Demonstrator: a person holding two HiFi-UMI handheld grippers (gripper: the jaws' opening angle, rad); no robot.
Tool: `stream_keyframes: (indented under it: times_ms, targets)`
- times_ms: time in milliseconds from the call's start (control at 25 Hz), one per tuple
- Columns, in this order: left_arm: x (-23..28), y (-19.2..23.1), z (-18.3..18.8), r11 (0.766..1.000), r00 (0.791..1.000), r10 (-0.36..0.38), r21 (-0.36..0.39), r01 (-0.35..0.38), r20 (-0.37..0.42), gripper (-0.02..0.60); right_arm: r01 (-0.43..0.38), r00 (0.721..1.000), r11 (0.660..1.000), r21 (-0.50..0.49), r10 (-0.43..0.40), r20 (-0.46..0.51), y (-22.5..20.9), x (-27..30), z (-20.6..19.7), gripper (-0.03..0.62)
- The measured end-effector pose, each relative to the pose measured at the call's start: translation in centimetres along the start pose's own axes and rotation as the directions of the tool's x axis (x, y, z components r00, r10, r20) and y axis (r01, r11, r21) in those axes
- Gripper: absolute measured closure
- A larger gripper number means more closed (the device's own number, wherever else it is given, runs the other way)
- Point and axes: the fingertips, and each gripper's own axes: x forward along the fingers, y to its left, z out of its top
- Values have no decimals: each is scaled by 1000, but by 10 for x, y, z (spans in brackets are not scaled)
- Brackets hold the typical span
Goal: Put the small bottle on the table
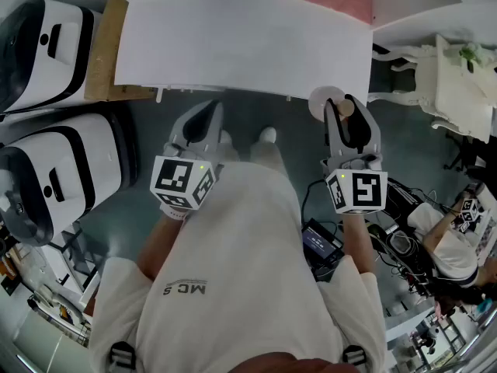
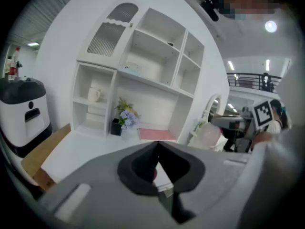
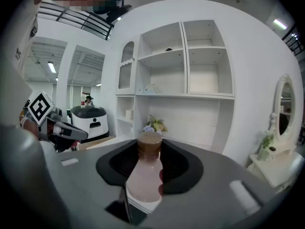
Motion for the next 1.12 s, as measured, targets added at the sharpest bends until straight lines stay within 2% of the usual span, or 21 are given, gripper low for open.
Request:
stream_keyframes:
  times_ms: [240,640,1120]
  targets:
    - [6,-32,2,1000,1000,-10,22,10,-1,580,-8,1000,1000,5,8,16,-17,-24,0,454]
    - [13,-52,8,999,1000,0,48,0,-1,580,-14,998,999,43,12,57,-36,-33,6,456]
    - [33,-77,5,998,999,40,56,-40,-3,580,-32,998,999,40,30,49,-74,-38,-4,456]
